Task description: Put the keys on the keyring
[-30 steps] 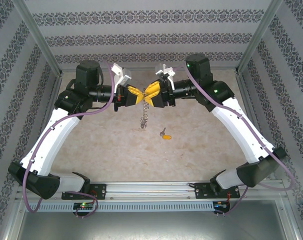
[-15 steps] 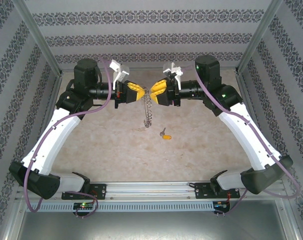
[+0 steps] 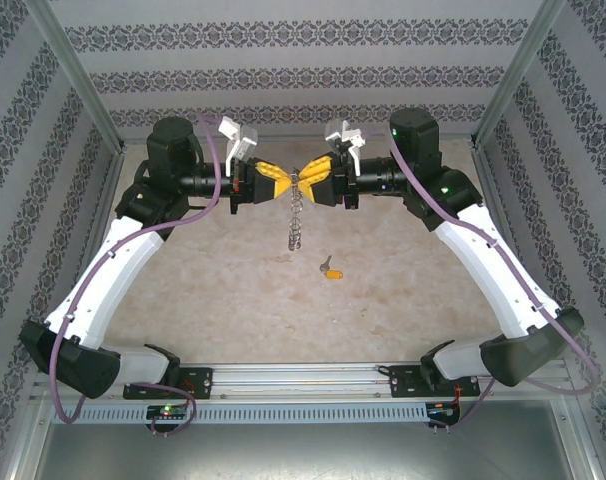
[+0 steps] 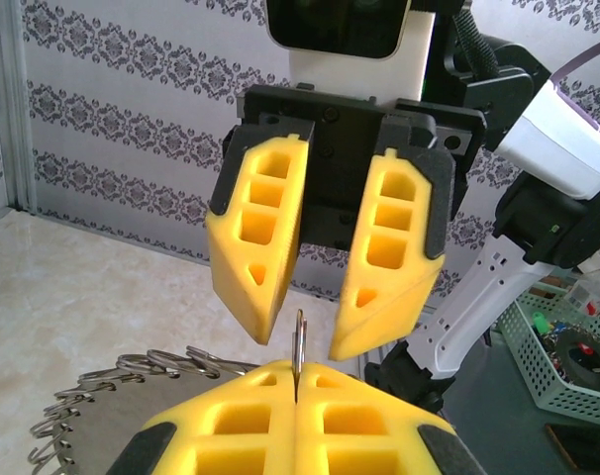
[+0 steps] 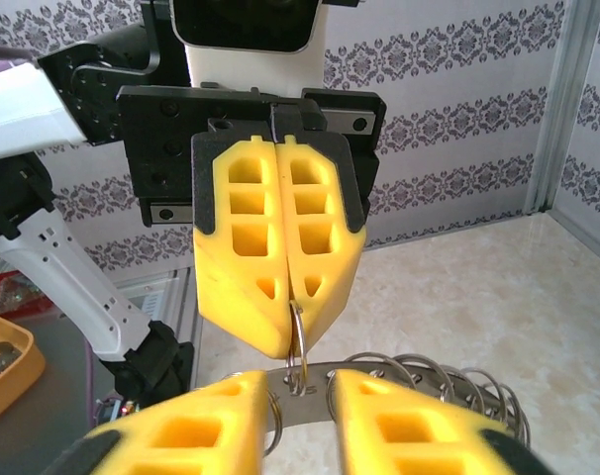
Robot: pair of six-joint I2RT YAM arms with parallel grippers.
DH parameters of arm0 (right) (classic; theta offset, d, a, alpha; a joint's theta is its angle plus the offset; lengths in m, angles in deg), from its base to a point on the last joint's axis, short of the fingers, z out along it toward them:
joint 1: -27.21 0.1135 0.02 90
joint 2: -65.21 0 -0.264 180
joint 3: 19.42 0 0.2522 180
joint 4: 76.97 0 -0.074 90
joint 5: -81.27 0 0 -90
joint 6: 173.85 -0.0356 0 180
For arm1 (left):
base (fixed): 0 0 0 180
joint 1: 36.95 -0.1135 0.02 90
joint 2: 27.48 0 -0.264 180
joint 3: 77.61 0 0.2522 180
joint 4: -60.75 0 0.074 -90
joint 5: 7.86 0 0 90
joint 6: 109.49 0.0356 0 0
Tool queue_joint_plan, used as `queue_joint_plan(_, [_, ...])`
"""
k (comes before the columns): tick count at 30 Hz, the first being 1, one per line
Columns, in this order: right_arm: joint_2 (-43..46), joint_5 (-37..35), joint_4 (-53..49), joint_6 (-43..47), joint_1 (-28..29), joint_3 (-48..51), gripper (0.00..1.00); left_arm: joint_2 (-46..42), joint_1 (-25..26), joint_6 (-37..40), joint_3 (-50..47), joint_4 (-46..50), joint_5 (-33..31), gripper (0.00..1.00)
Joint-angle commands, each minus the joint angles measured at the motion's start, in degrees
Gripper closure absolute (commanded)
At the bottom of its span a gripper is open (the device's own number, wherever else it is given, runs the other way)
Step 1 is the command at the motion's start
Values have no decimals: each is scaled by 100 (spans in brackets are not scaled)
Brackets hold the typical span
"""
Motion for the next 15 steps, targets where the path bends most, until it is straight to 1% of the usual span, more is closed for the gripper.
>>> queue_joint_plan(1, [-74,148,184,-10,58,27,85,-160,-43,-325,-66,-724,231,100])
queue_joint_plan(3, [-76,157,179,32,66,35,93,-154,-43,-373,-84,-763,238,100])
queue_joint_plan(5, [-62,169,179,69,66,23,100,-152,-48,-390,-84,-758,271,100])
queue_joint_plan(8, [-45,166,161,150,66,1,100,-146,-48,-248,-48,-545,287,100])
queue_joint_plan(11, [-20,90,21,287,66,-63,100,-137,-48,221,93,122,199,100])
queue_joint_plan(12, [-36,33,-186,419,79,-152,100,-133,-44,408,133,351,123,98])
queue_joint_plan(15, [-96,-340,-1028,1077,160,-441,100,-135,-42,988,309,1064,-149,81])
